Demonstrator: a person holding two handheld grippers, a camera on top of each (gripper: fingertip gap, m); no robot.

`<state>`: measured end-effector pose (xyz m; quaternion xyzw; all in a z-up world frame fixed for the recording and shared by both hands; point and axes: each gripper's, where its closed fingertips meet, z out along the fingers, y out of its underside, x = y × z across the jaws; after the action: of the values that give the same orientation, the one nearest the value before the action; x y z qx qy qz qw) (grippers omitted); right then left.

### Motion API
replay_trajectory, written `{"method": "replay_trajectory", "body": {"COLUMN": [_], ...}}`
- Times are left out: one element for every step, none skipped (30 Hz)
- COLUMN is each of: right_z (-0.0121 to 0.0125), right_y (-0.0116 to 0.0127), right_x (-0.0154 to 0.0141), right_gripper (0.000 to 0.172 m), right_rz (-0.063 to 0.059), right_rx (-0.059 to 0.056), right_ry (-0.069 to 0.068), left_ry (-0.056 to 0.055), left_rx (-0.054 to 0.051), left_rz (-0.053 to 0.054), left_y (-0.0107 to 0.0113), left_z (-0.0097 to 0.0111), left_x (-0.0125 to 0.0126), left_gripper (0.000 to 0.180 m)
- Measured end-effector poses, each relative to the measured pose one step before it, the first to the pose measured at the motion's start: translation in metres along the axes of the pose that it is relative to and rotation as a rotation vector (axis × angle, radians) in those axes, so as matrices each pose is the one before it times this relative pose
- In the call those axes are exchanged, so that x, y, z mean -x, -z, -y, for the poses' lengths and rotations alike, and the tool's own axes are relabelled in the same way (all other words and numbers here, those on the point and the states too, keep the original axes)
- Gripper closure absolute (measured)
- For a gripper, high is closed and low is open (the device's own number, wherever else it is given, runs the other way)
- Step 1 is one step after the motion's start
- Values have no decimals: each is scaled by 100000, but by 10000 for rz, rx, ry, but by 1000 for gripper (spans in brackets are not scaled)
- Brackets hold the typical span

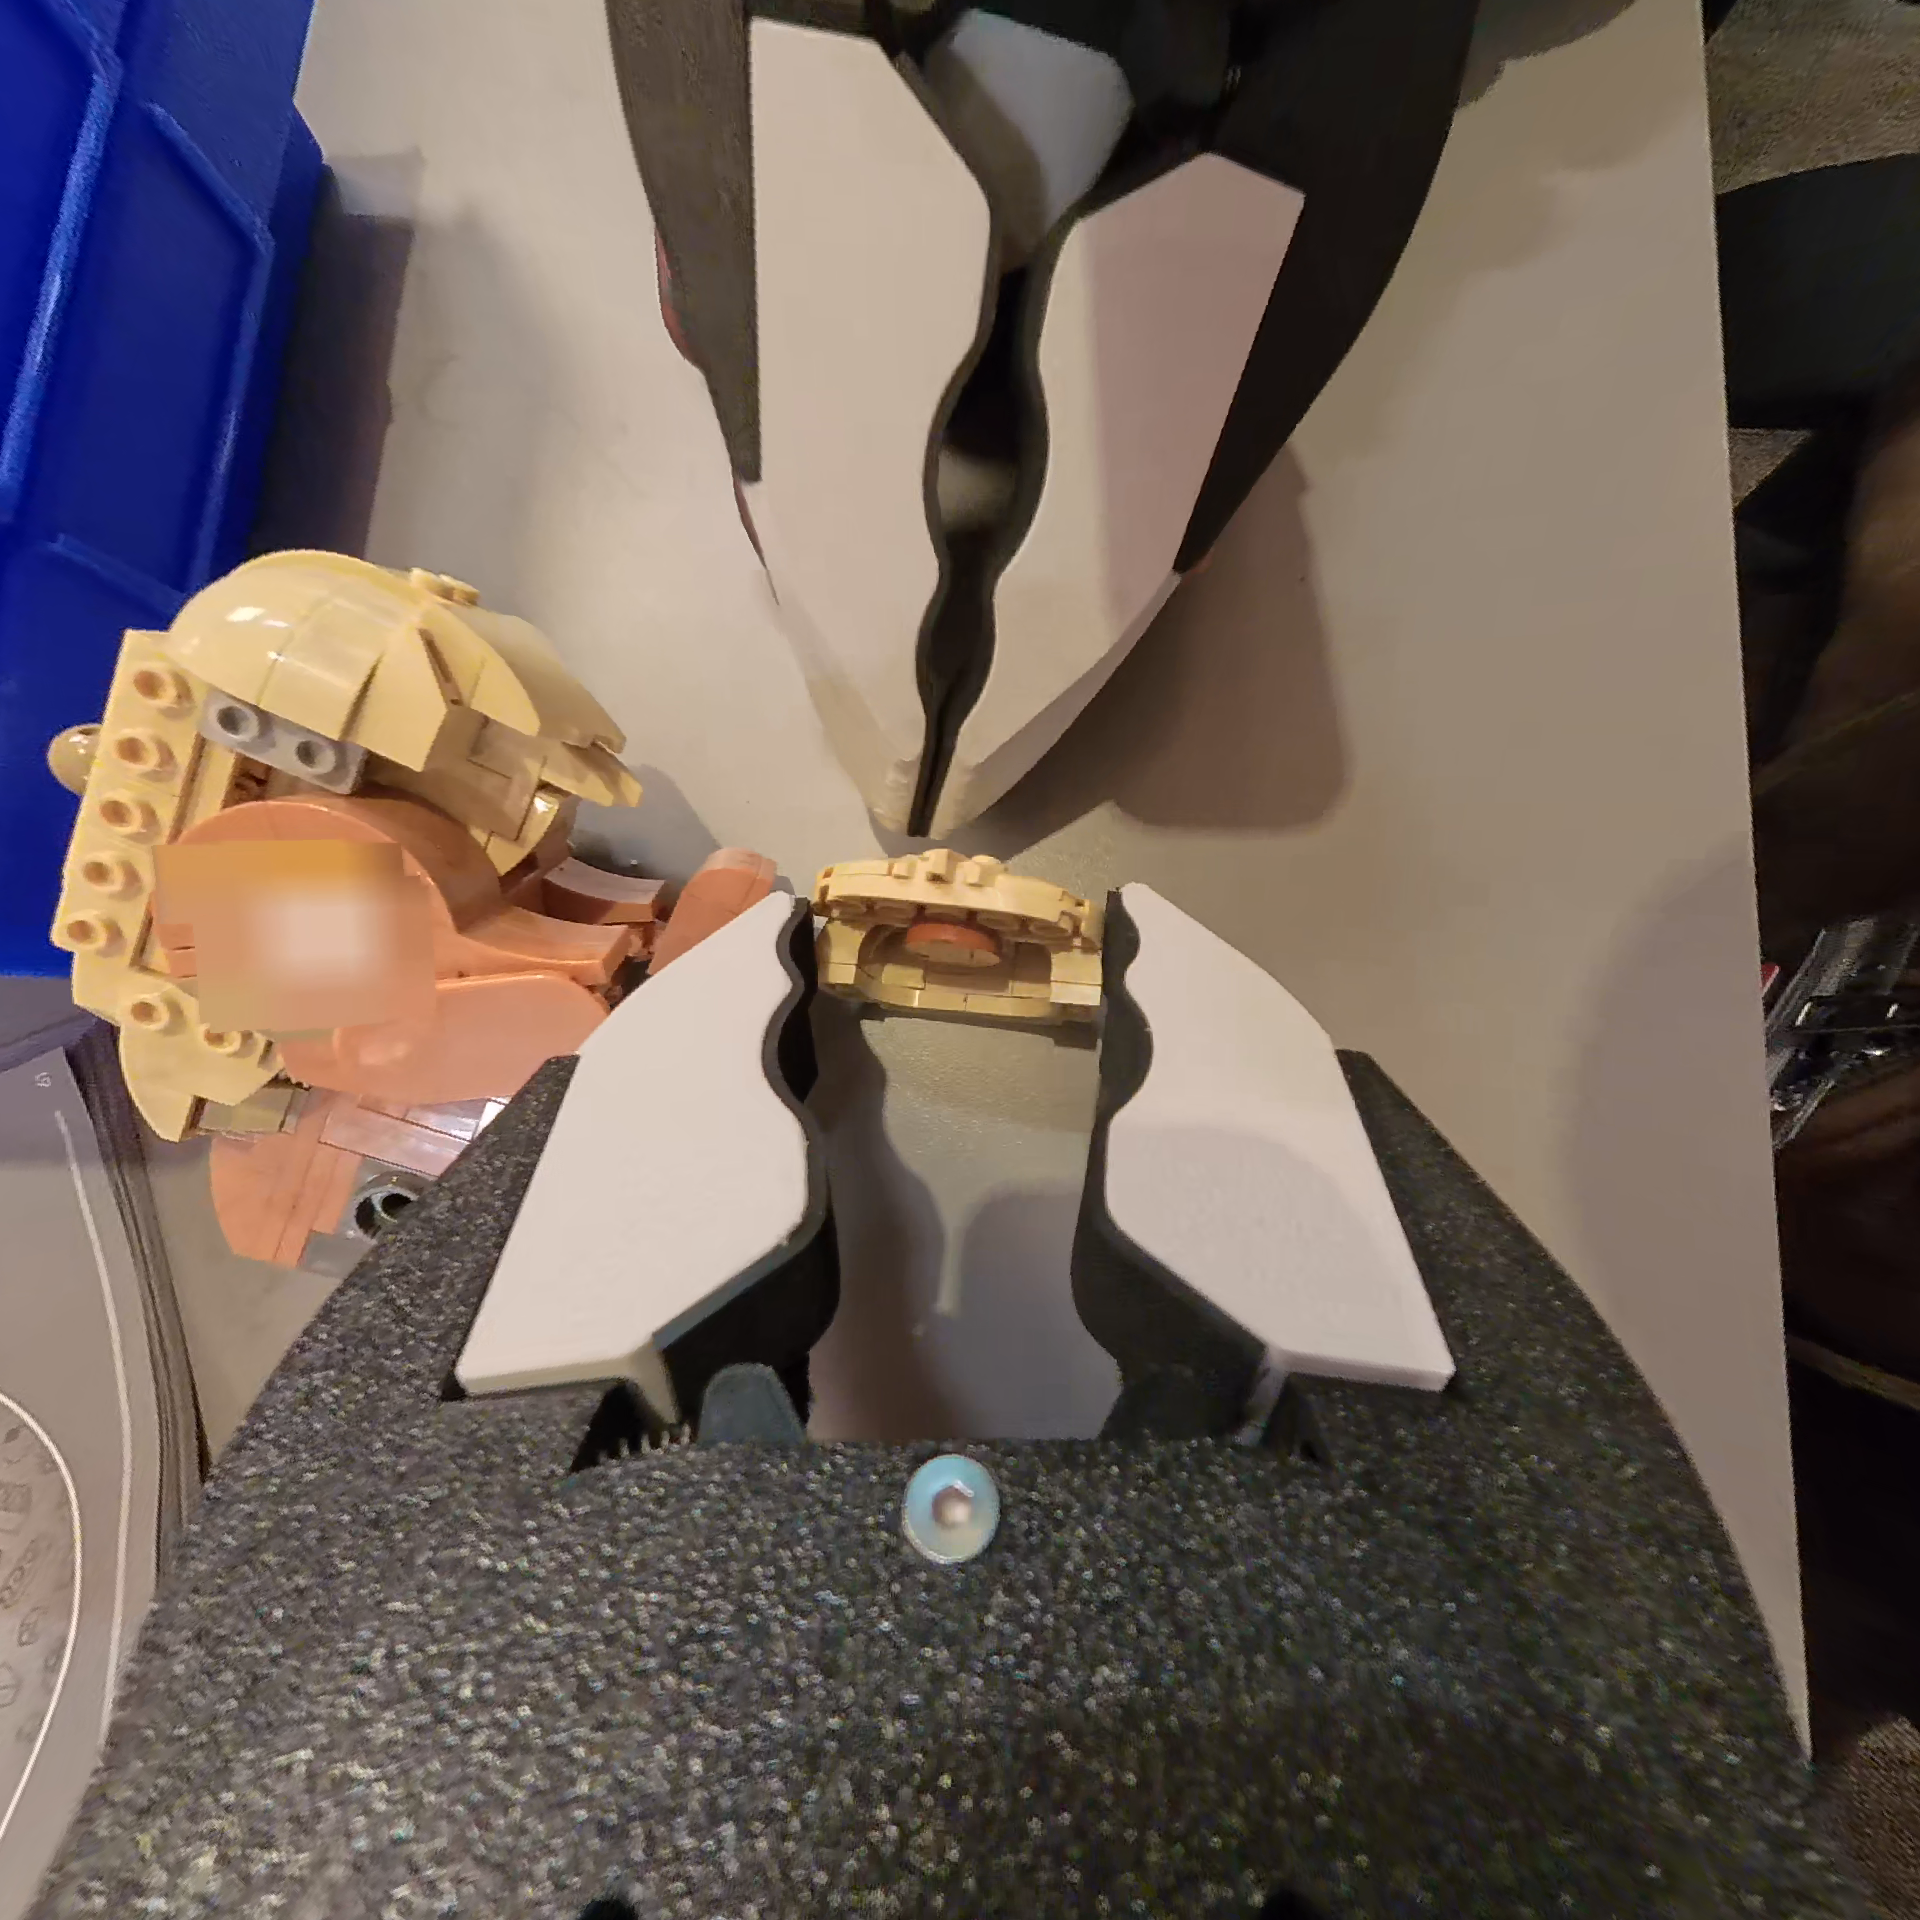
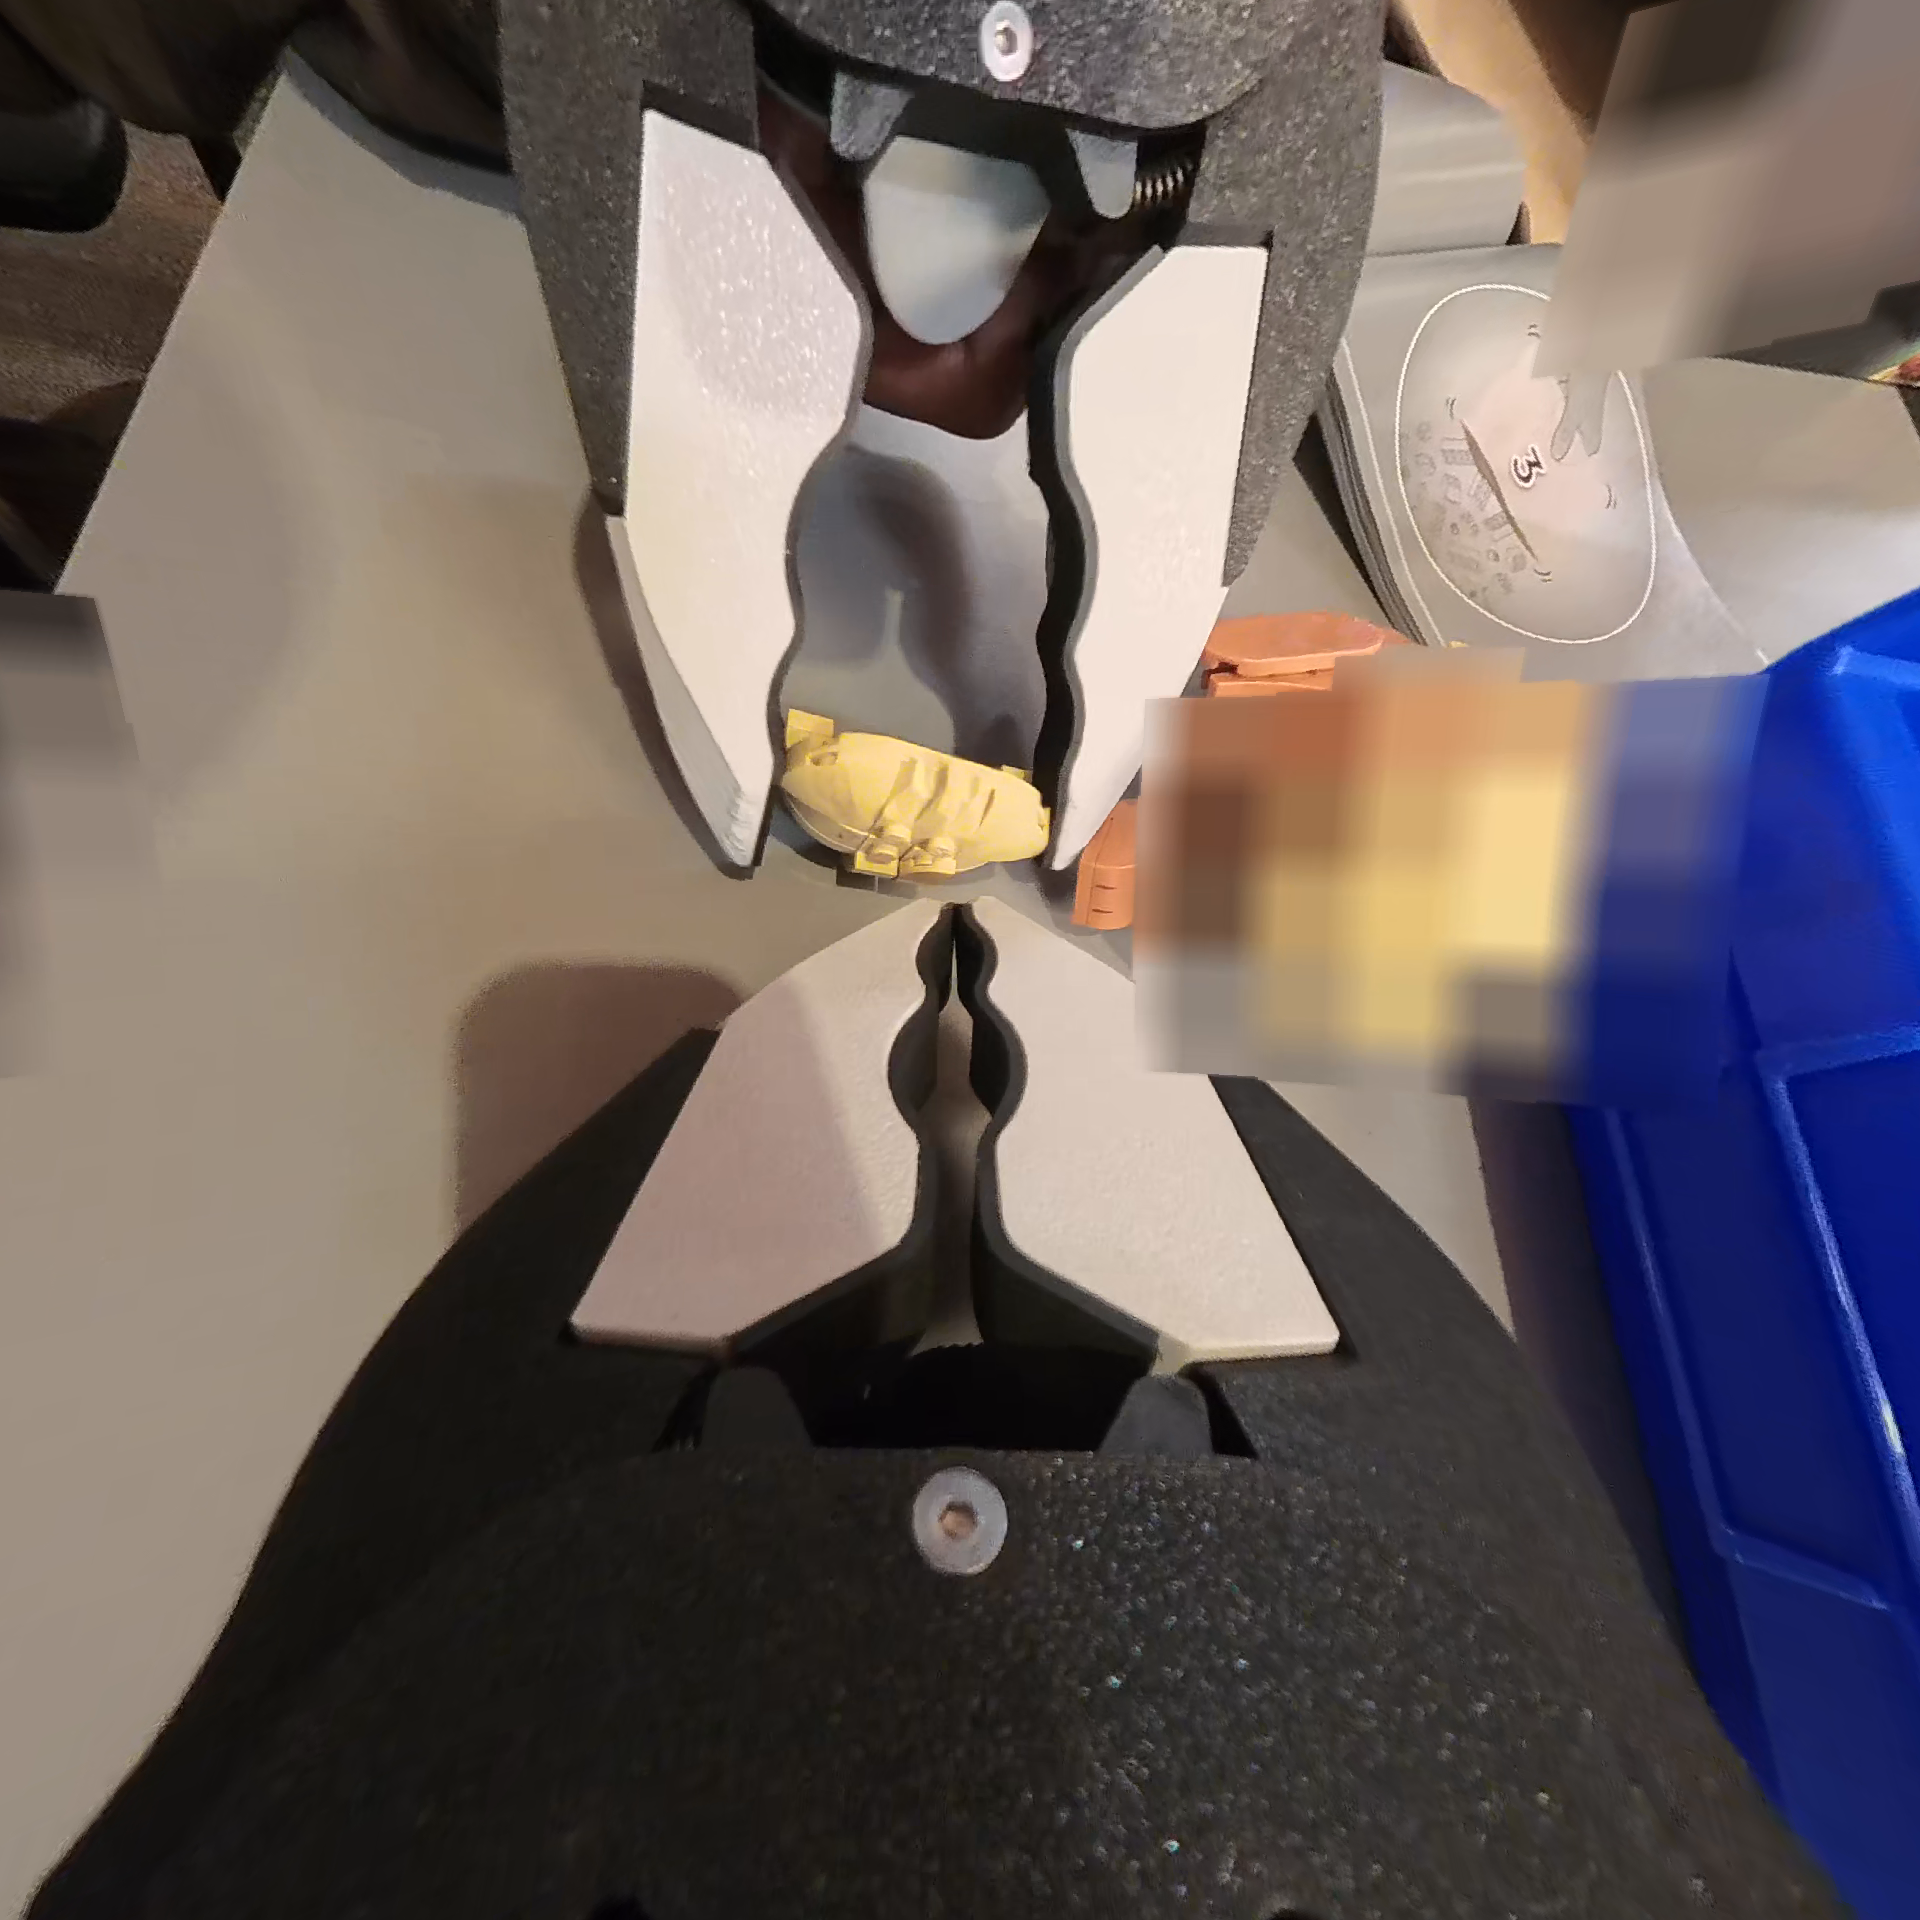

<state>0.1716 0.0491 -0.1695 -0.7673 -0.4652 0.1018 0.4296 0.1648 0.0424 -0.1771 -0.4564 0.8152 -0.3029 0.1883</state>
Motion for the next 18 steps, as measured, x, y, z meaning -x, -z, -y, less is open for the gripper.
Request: {"method": "replay_trajectory", "body": {"right_z": [-44,-19,4,27,98,148,215,281,363,596,766,710,406,47,-385,-783,-1177,-1314], "right_y": [-51,-29,-10,10,54,86,177,363,613,933,1171,1258,1189,1002,775,446,101,-100], "right_x": [74,52,49,95,130,101,128,264,385,817,1354,1716,1940,1975,1951,1846,1573,1013], "right_gripper": [172,172,172,172,172,171,169,166,164,163,162,163,163,163,164,165,165,166], "right_rz": [19,5,-1,6,21,-8,-7,5,-49,16,98,92,53,-37,-70,-88,-147,-402], "right_rx": [49,24,11,-16,-68,-111,-155,-177,-154,-254,-355,-336,-223,-63,129,257,426,569], "right_ry": [58,55,58,84,123,119,121,108,-12,-133,-227,-273,-261,-259,-267,-318,-327,-95], "left_ry": [15,8,-9,-19,-14,-10,6,23,38,26,7,-12,-22,-36,-41,-35,-35,-35], "left_rx": [-14,-12,-7,-6,-4,-8,-17,-26,-31,-17,-1,7,15,23,27,35,39,36], "left_rz": [-16,-16,-5,4,8,4,-9,-20,-24,-19,-7,5,18,30,34,34,43,53], "left_y": [-15,-4,-12,-14,-19,-20,-15,1,5,17,21,7,0,-7,-11,-7,-10,-6], "left_z": [23,10,2,20,24,12,24,10,8,-11,-22,-11,-6,-2,1,-6,-4,-4], "left_x": [-4,4,-1,-7,0,-6,-2,10,10,11,1,1,-9,5,-4,-16,1,-14], "left_gripper": [127,127,127,127,127,127,127,127,127,127,127,127,127,127,127,127,127,127]}}
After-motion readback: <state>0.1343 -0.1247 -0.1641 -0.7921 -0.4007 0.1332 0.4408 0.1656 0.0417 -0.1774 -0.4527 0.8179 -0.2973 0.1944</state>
